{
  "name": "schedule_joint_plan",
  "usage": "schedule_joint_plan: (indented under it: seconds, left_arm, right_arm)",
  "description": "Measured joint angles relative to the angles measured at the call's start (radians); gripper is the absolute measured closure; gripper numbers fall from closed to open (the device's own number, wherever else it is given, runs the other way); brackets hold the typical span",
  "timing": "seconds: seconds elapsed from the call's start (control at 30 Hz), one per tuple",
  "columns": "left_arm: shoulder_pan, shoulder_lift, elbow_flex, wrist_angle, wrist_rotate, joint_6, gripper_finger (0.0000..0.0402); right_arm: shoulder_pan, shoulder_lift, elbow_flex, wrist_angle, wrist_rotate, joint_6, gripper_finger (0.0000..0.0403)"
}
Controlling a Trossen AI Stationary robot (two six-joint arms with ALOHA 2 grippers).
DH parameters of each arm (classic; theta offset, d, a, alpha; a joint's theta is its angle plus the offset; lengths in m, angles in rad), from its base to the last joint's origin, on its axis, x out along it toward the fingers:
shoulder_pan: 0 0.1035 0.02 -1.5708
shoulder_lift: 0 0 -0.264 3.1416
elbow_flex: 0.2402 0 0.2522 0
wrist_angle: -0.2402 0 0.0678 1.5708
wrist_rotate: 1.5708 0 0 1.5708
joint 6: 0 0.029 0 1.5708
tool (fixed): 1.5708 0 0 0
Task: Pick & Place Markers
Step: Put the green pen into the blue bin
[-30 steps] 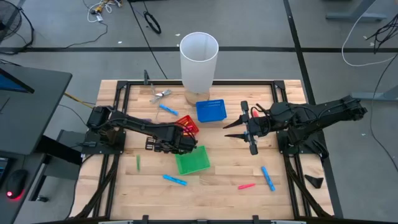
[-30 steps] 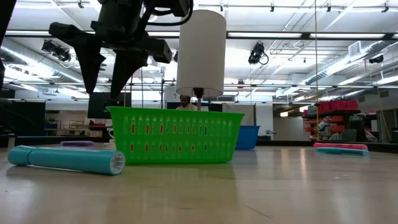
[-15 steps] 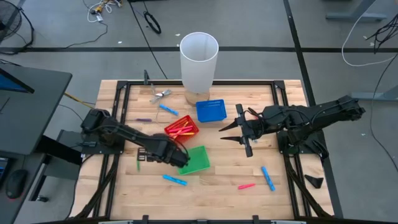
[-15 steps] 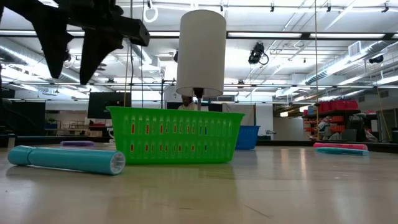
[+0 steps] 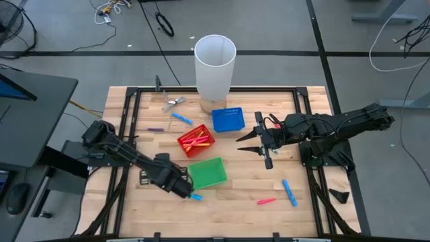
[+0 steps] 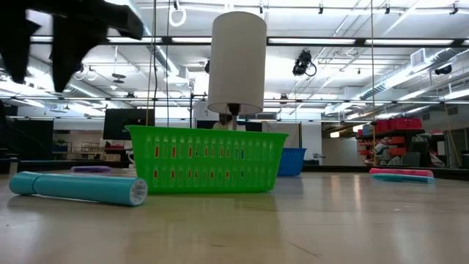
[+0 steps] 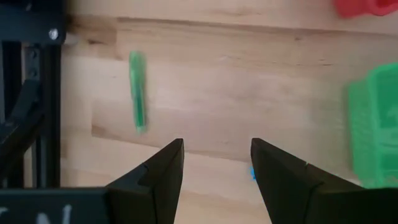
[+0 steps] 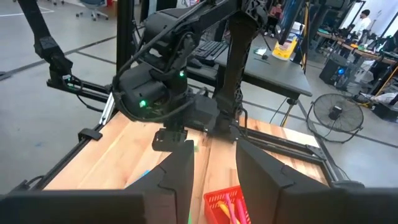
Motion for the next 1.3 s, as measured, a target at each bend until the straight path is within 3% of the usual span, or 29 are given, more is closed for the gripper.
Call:
schedule_joint_plan:
  seconds: [0.2,0.87,1.3]
  left_arm:
    - [-0.063,-0.044,-0.096,0.021,0.067,-0.080,0.0209]
    - [-0.117,-0.299,-0.554,0.330,0.094,-0.143,0.0209]
    - [-0.127,-0.309,-0.739,0.574,0.075,-0.130,0.0209]
  right_arm:
    - [0.000,0.000,0.000,0.001,0.000,0.029,0.0279]
    - [0.000,0.000,0.000,0.061,0.000,0.023,0.0279]
    - [0.000,0.000,0.000,0.071,0.001,0.026,0.0279]
